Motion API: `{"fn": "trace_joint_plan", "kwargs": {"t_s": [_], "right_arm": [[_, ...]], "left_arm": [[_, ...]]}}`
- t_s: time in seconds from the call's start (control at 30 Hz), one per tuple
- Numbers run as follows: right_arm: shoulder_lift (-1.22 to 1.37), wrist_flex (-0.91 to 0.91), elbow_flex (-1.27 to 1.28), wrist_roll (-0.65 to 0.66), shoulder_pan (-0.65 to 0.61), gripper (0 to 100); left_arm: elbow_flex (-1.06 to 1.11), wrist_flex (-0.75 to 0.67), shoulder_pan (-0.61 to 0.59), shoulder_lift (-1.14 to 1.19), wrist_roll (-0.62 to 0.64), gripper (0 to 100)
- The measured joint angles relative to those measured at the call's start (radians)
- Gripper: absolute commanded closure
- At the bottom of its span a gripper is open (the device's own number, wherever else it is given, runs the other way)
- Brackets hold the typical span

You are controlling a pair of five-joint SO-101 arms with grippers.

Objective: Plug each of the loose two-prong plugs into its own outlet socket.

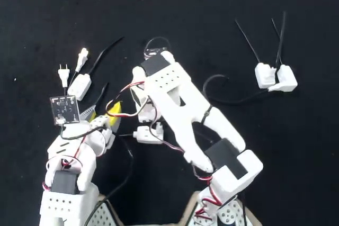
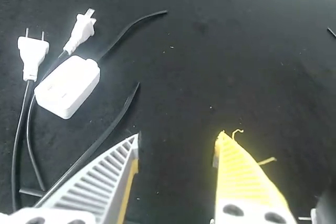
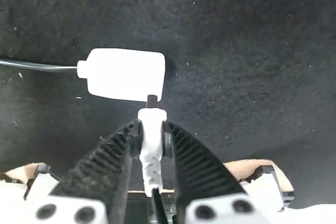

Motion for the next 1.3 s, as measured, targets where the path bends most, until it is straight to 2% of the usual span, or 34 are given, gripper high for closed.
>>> {"fn": "trace_joint_plan", "kwargs": {"t_s": [0.3, 0.63, 0.87, 1.3], "right_arm": [[0.117, -0.029, 0.000, 0.000, 0.000, 98.8], [0.130, -0.037, 0.000, 0.000, 0.000, 98.8], [0.130, -0.064, -0.020, -0.078, 0.000, 98.8], [0.238, -0.063, -0.069, -0.066, -0.002, 98.8]], "left_arm": [[0.000, 0.000, -0.002, 0.000, 0.000, 77], [0.000, 0.000, -0.002, 0.000, 0.000, 77], [0.000, 0.000, -0.002, 0.000, 0.000, 77], [0.000, 0.000, -0.002, 0.000, 0.000, 77]]}}
